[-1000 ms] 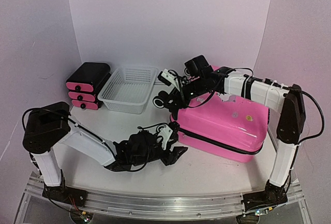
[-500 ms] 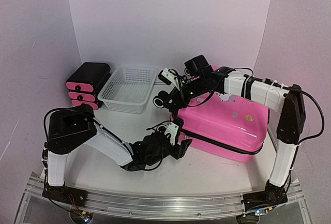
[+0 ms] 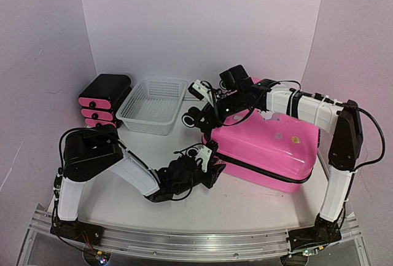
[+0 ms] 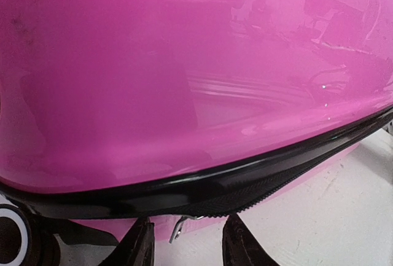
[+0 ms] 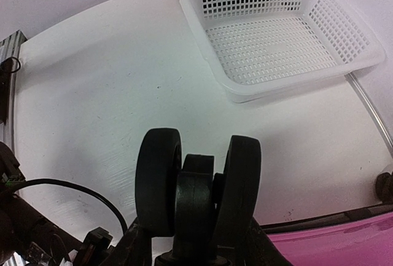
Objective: Open, take out, and arrange the luggage
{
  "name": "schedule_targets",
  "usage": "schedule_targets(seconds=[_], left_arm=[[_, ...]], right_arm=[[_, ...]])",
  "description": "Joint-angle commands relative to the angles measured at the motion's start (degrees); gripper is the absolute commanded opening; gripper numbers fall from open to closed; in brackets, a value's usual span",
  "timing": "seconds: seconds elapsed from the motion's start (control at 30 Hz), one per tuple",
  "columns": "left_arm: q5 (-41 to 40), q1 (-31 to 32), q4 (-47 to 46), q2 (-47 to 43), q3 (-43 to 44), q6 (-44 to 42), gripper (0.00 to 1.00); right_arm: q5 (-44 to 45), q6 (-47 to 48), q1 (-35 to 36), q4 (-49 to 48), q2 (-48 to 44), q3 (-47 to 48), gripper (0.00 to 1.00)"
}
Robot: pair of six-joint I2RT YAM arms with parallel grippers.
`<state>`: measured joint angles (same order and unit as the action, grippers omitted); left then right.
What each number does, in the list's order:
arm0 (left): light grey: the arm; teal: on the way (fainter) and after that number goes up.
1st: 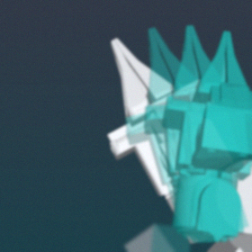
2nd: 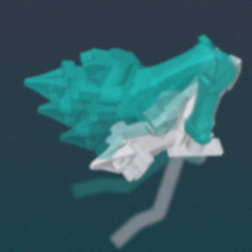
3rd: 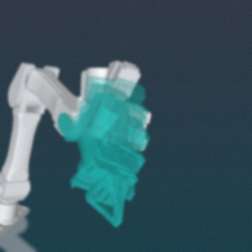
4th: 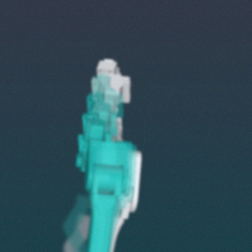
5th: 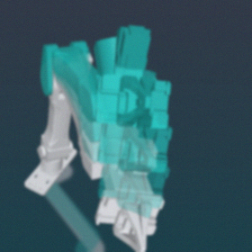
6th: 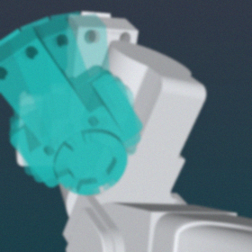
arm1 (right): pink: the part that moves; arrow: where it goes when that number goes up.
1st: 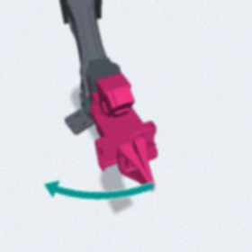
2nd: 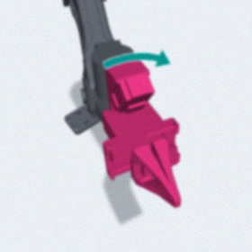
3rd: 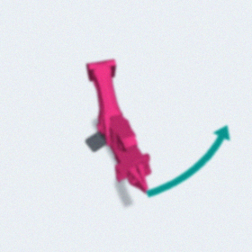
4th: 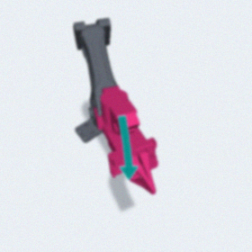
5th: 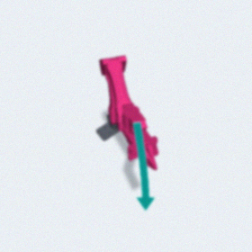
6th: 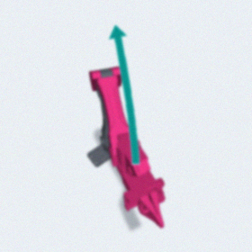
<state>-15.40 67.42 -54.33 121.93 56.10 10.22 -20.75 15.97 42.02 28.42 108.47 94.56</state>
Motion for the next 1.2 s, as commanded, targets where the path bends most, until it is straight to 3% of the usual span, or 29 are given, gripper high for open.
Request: schedule_targets(seconds=[0.0, 0.17, 0.63, 0.97, 1.17], left_arm=[[0.6, -0.6, -6.1, -1.0, 2.9, -0.2, 0.37], [0.6, -0.6, -6.4, -1.4, 3.0, -0.9, 0.32], [-4.4, -0.8, -6.2, -3.3, 1.1, -3.0, 0.00], [-7.8, -5.9, -3.5, -7.8, -7.0, -3.9, 0.00], [-0.4, -12.4, 3.2, -9.6, -7.0, -3.9, 0.00]], right_arm=[[-5.6, -5.2, -0.2, -3.6, -0.6, 0.9, 0.02], [-5.7, -5.3, -0.2, -3.6, -0.8, 0.7, 0.00], [-7.6, -6.4, -0.2, -3.7, -0.8, 0.3, 0.00], [-13.9, -6.6, -1.5, -3.7, -2.8, -2.7, 0.00], [-20.3, -7.5, -2.4, -2.5, -2.0, -2.0, 0.00]])
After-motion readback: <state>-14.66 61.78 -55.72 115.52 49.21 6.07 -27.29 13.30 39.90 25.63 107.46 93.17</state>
